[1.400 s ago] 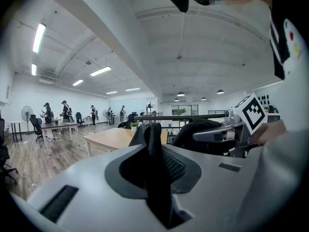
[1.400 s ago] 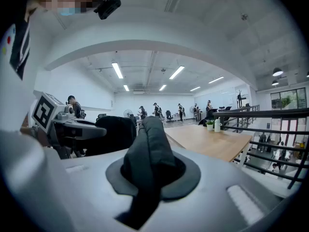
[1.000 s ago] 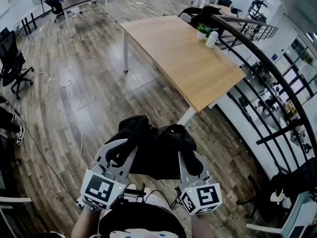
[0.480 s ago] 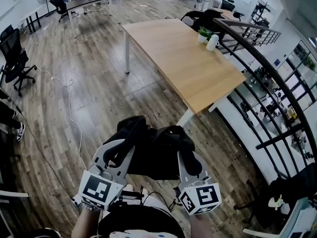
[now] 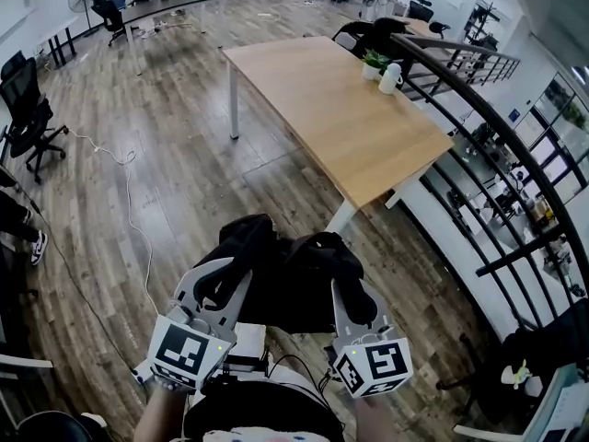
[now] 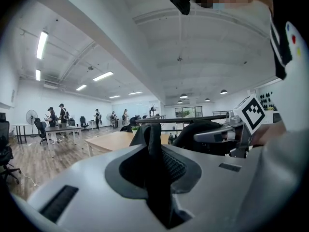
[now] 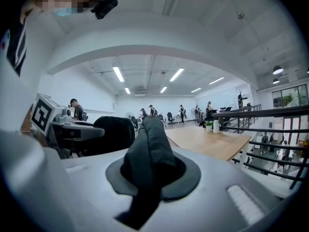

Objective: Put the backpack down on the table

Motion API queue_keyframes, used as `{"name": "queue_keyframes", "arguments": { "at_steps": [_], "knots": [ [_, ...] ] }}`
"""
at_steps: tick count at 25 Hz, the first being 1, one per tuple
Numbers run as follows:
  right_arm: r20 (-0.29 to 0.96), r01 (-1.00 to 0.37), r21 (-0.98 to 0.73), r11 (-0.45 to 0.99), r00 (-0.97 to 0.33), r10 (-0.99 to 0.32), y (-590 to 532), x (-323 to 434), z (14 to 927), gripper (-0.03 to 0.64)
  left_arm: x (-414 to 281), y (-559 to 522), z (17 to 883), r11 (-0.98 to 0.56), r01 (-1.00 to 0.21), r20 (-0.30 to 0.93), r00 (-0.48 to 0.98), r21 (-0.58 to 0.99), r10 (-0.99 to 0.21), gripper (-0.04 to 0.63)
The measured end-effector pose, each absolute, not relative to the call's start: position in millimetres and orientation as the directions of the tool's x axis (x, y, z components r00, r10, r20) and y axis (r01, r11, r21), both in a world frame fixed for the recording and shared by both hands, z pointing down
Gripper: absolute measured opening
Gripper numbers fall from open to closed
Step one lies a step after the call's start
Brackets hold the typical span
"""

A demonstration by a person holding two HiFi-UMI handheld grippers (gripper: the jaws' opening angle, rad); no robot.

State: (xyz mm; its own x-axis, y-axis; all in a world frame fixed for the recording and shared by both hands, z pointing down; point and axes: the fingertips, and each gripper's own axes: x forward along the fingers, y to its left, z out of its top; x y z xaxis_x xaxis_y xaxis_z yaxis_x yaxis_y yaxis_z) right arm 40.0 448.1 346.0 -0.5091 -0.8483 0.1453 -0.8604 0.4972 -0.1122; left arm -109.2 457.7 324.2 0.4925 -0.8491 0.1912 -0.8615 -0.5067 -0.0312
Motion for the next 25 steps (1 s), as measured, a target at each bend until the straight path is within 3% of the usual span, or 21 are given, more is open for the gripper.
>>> {"name": "queue_keyframes", "arguments": {
  "at_steps": [25],
  "knots": [
    [0.172, -0.909, -0.100, 0.405, -0.416, -0.893, 294, 26, 352, 0.054, -119, 289, 332, -0.595, -0.804, 0.184, 0.584, -0.004, -0.791, 0.060]
  ]
}}
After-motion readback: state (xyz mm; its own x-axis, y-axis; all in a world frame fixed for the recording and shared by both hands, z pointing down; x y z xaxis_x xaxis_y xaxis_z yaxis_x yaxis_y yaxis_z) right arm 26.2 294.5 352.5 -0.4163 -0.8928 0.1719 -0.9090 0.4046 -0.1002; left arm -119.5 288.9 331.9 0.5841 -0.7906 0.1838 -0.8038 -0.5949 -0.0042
